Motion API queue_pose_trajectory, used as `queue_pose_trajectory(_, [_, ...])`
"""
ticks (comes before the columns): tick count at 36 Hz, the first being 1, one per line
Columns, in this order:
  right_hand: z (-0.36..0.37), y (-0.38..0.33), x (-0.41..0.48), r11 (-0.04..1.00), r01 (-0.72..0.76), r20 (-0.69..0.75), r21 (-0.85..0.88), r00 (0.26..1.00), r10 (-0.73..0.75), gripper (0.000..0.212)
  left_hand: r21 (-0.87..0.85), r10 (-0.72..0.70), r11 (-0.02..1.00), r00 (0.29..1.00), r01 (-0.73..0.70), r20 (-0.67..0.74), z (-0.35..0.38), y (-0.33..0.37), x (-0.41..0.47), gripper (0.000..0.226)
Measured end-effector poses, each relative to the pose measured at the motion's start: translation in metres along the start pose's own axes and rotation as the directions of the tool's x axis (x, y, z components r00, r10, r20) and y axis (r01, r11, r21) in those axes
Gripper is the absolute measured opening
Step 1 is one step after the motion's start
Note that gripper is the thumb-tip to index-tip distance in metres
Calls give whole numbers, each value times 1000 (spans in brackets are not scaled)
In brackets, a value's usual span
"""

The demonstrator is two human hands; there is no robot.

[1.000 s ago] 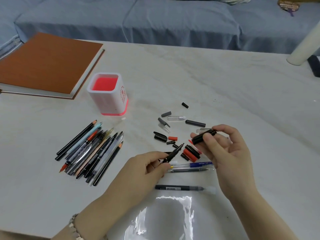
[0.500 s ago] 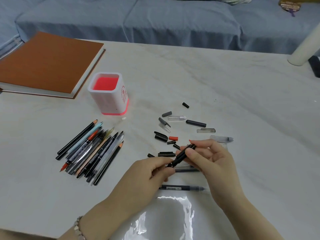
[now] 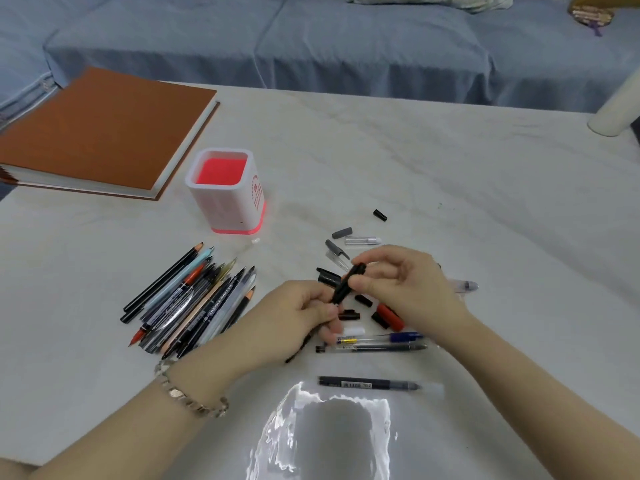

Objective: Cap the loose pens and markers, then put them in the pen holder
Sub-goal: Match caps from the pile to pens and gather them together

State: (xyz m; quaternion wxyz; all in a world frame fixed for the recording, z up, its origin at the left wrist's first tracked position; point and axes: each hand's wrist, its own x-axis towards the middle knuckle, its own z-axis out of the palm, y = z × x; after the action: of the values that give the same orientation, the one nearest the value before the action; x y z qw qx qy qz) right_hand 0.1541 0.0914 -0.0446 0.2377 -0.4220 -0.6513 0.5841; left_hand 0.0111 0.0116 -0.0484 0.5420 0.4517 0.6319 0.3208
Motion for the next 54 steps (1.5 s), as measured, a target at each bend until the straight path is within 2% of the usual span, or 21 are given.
queue_pose_trajectory(2, [-7, 1, 23, 976, 38, -15, -215, 999, -42, 19, -121, -48, 992, 994, 36, -99, -7, -1, 2, 16])
queue_pose_trajectory(4, [-19, 1, 52, 922, 74, -104, -379, 987, -122, 20, -264, -98, 964, 976, 44, -195, -16, -1, 2, 16])
queue_pose_trajectory(7, [-35, 5, 96, 804, 24, -179, -594, 970, -161, 32, -355, -140, 935, 941, 23, -308, -27, -7, 2, 13])
queue_pose_trajectory(11, [-41, 29, 137, 613, -30, -94, -790, 993, -72, 41, -381, -164, 924, 916, 13, -367, -35, -14, 1, 15])
queue_pose_trajectory(14, [-33, 45, 148, 453, 10, -14, -891, 999, -49, 26, -402, -179, 916, 903, 8, -390, -34, -17, 3, 15])
queue_pose_trajectory(17, [-30, 51, 147, 408, -7, -48, -913, 995, -89, 22, -390, -182, 921, 893, 8, -412, -32, -18, 4, 13])
queue_pose_trajectory(20, [-32, 55, 139, 509, -21, -85, -861, 991, -103, 35, -365, -177, 931, 877, 3, -446, -28, -18, 6, 11])
queue_pose_trajectory(24, [-38, 35, 101, 707, 24, -143, -707, 974, -177, 31, -441, -188, 897, 865, -42, -465, -21, -15, 9, 8])
queue_pose_trajectory(27, [-42, 20, 61, 856, 36, -149, -517, 980, -131, 23, -626, -242, 773, 867, -100, -436, -14, -12, 9, 6])
queue_pose_trajectory(30, [-42, 16, 20, 962, -32, -140, -271, 990, -6, 27, -743, -270, 650, 867, -156, -419, -5, -8, 8, 6])
queue_pose_trajectory(34, [-41, 17, -24, 975, -171, -194, -144, 971, 142, 20, -787, -253, 582, 874, -205, -415, 9, -4, 6, 9])
queue_pose_trajectory(39, [-31, 22, -54, 978, -208, -195, 20, 959, 208, 13, -797, -259, 555, 861, -238, -438, 26, -5, -2, 6])
queue_pose_trajectory(44, [-14, 22, -65, 976, -176, -120, 125, 974, 191, 13, -776, -248, 575, 849, -259, -467, 37, -4, -11, 16])
queue_pose_trajectory(49, [-5, 22, -69, 985, -88, -198, 151, 973, 117, 16, -762, -210, 580, 851, -288, -482, 38, -2, -20, 15])
queue_pose_trajectory(54, [0, 20, -72, 985, -58, -204, 163, 975, 91, 19, -757, -198, 584, 853, -293, -482, 38, -2, -25, 15])
